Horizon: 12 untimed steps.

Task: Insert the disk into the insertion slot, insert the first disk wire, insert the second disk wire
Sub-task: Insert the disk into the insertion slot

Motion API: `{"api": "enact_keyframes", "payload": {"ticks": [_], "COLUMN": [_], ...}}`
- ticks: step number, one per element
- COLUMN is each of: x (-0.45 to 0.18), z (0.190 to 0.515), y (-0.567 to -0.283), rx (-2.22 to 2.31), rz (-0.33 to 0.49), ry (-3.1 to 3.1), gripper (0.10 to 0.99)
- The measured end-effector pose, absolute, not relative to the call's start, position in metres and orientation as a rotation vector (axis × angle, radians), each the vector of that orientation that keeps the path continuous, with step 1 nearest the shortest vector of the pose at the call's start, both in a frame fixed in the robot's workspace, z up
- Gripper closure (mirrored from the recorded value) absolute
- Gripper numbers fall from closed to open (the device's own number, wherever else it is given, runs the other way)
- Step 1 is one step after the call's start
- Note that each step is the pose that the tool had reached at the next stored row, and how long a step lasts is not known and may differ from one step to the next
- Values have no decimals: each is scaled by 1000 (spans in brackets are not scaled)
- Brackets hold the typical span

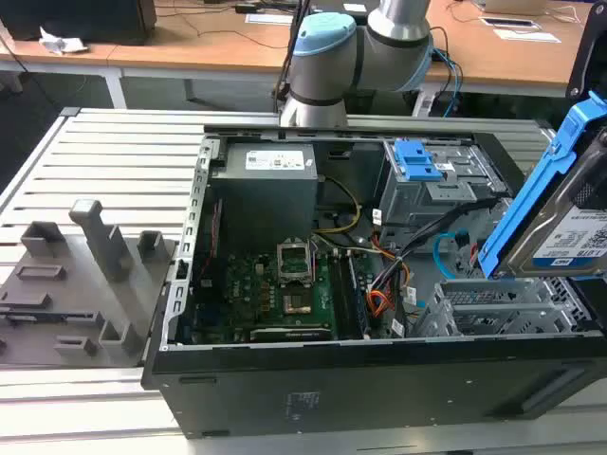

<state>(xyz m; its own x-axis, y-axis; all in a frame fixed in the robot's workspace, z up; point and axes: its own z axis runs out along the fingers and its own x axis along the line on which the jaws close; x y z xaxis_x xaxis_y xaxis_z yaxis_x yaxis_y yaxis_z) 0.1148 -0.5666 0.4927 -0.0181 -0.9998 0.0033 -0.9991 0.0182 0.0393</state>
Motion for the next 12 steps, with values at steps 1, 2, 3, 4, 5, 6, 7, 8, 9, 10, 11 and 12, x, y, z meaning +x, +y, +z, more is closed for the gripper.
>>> {"api": "enact_keyframes", "payload": {"ticks": [1,2,3,4,5,6,7,8,9,10,11,12], "x": [115,115,115,115,115,115,115,115,115,115,115,115], "z": [489,487,486,486,485,485,485,485,484,483,482,481], "y": [-567,-567,-567,-567,-567,-567,-567,-567,-567,-567,-567,-567], "rx": [2180,2180,2180,2180,2180,2180,2180,2180,2180,2180,2180,2180], "rz": [-40,-40,-40,-40,-40,-40,-40,-40,-40,-40,-40,-40], "ry": [-2220,-2220,-2220,-2220,-2220,-2220,-2220,-2220,-2220,-2220,-2220,-2220], "gripper": [725,725,725,725,725,725,725,725,725,725,725,725]}}
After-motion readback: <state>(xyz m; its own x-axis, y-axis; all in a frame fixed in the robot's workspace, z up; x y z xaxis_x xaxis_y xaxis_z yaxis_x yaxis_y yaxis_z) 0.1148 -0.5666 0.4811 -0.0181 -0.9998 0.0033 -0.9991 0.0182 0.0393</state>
